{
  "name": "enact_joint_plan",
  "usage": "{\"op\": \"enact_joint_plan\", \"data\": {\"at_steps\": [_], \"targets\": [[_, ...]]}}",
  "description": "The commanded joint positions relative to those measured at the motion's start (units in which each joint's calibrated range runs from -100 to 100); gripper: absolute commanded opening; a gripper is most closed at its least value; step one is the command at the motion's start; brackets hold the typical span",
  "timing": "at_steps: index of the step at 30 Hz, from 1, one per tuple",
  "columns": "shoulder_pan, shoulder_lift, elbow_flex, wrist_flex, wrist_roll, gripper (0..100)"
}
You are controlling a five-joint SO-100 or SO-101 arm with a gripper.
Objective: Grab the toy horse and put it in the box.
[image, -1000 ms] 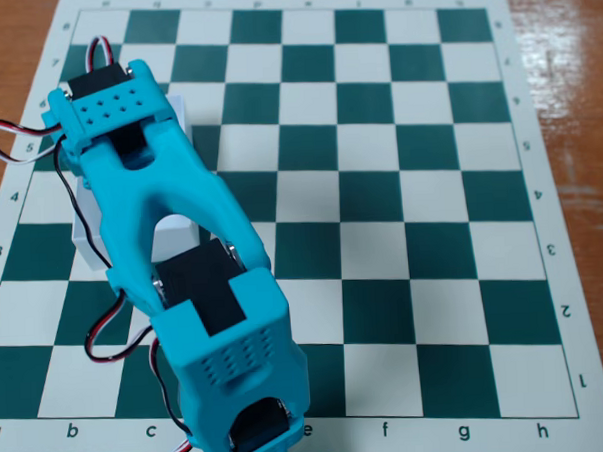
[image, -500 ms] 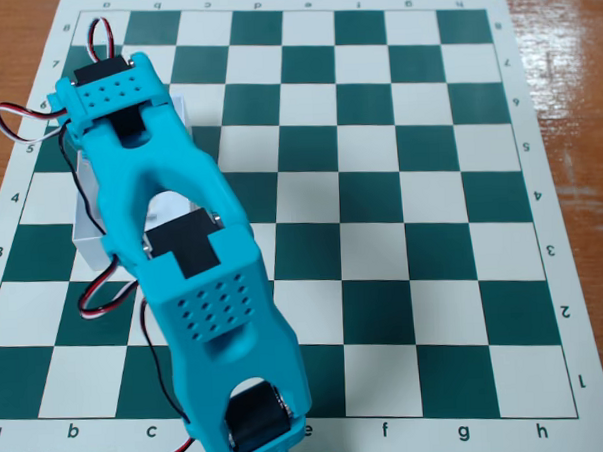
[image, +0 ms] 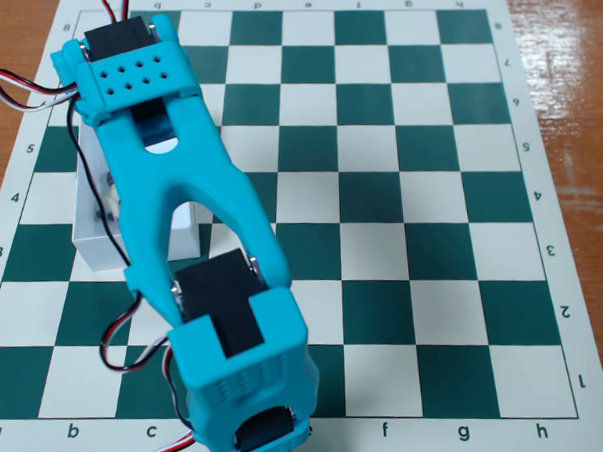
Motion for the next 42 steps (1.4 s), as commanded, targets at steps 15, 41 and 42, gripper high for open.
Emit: {"op": "enact_joint_plan", "data": {"at_steps": [15, 41, 42], "targets": [[21.3, -65.5, 63.8, -2.8, 3.0, 0], [37.1, -96.2, 94.8, 17.2, 2.8, 0], [36.8, -96.2, 94.8, 17.2, 2.8, 0]]}}
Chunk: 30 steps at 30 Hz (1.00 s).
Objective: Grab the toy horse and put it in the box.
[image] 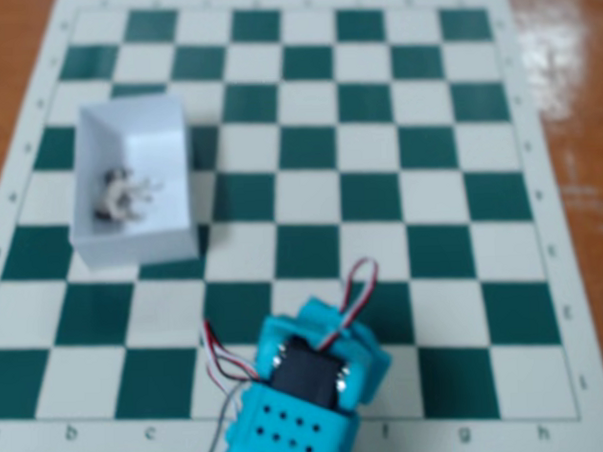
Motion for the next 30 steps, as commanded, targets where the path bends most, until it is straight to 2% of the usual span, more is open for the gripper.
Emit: {"op": "enact_joint_plan", "data": {"at_steps": [1, 30], "targets": [[0.0, -0.2, 0.5, -1.0, -0.1, 0], [-2.0, -0.2, 0.5, -1.0, 0.2, 1]]}}
